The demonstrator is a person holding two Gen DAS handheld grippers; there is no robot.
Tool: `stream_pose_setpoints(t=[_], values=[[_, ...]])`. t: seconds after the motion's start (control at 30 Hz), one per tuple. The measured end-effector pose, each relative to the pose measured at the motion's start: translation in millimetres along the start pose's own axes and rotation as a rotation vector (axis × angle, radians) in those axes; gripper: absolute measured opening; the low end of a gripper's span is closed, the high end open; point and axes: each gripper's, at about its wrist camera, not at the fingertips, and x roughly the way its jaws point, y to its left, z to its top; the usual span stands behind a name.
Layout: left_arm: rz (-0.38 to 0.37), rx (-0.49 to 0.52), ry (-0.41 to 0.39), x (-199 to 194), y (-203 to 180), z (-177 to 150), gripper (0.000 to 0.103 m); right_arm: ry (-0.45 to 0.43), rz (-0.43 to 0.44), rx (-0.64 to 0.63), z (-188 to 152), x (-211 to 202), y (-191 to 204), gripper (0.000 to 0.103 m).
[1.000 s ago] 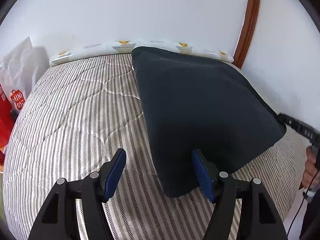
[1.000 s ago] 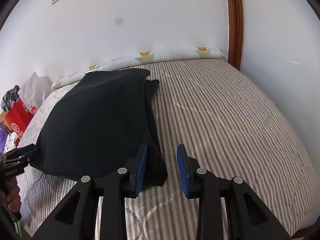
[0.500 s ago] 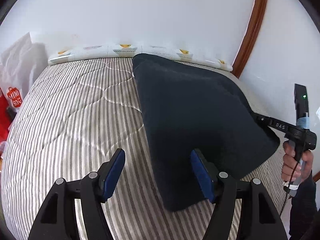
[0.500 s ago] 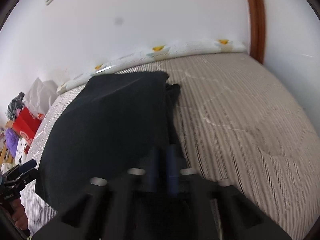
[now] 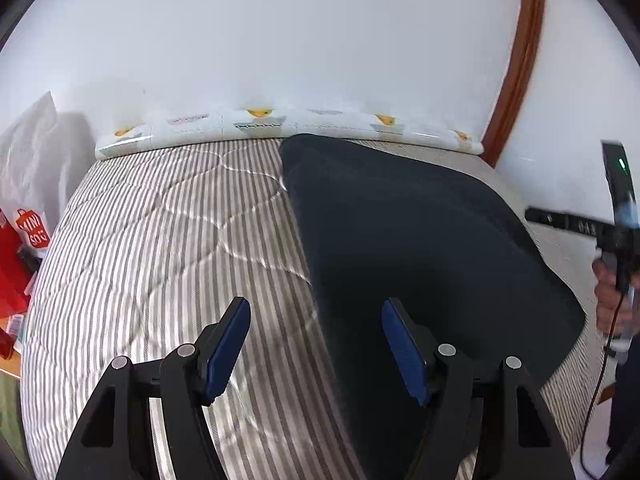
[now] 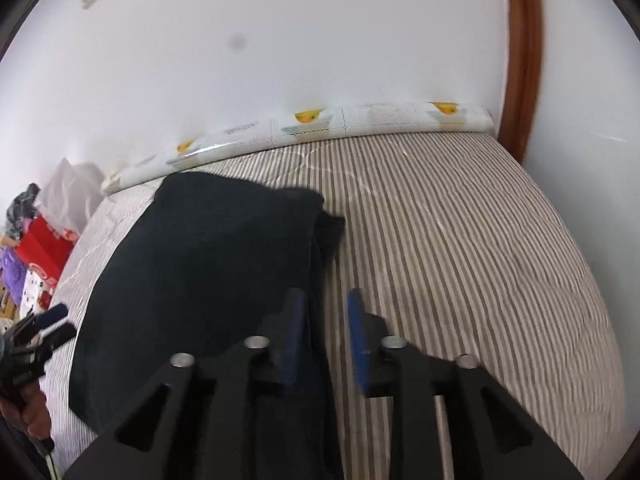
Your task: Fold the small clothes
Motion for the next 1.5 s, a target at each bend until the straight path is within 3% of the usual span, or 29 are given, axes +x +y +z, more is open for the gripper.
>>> stream_pose_setpoints(t=[0.17,0.3,0.33,0.4,0.43,0.53,0.7,0.8,0.83,1.0,1.17,1.2,1.23,1.37,1.47,1.5], values=[[-0.023,-0.011,0.013,14,5,8,0.066,0.084,0.010,0.008,49,56,7,0.029],[-0.048,-0.012,0.029,26,4,7,0.067,0.137,0.056,0.089,67,100,3,0.030],[-0.052,-0.009,0.033,28,4,7,0.067,0.147,0.065,0.107,69,106,3,0.026],[-0.057,-0.007,0.036,31,5,7,0.068,0.153,0.114,0.109,72,112,6,0.009],[-0.063,-0.007,0.038,31,5,7,0.068,0.111,0.125,0.082,74,105,7,0.007],[-0.077,-0.010,0.044,31,5,8,0.068,0.017,0.132,0.068,77,87,-5,0.006],[-0.054,0.005,0.034,26,0,7,0.068,0.110,0.116,0.119,71,99,-14,0.016],[-0.064,0.003,0.030,18,-1,1,0.068,0.066,0.068,0.107,61,68,-20,0.036],[-0.066,0.001,0.030,16,-2,-2,0.068,0.068,0.063,0.110,52,58,-23,0.038],[-0.065,-0.018,0.031,3,-3,-17,0.068,0.090,0.112,0.115,4,16,-34,0.038],[-0.053,-0.046,0.029,-11,-4,-32,0.068,0.096,0.216,0.204,-45,-5,-35,0.038],[-0.050,-0.047,0.027,-14,-5,-35,0.068,0.096,0.223,0.203,-51,-4,-31,0.030],[-0.045,-0.046,0.026,-16,-6,-37,0.068,0.084,0.233,0.199,-57,-5,-28,0.004],[-0.016,-0.047,0.017,-27,-9,-47,0.068,-0.050,0.233,0.213,-66,-25,-35,0.005],[0.004,-0.051,0.013,-36,-11,-56,0.068,-0.025,0.218,0.256,-75,-24,-34,0.005],[0.008,-0.050,0.015,-38,-12,-58,0.068,-0.047,0.153,0.226,-77,-29,-29,0.005]])
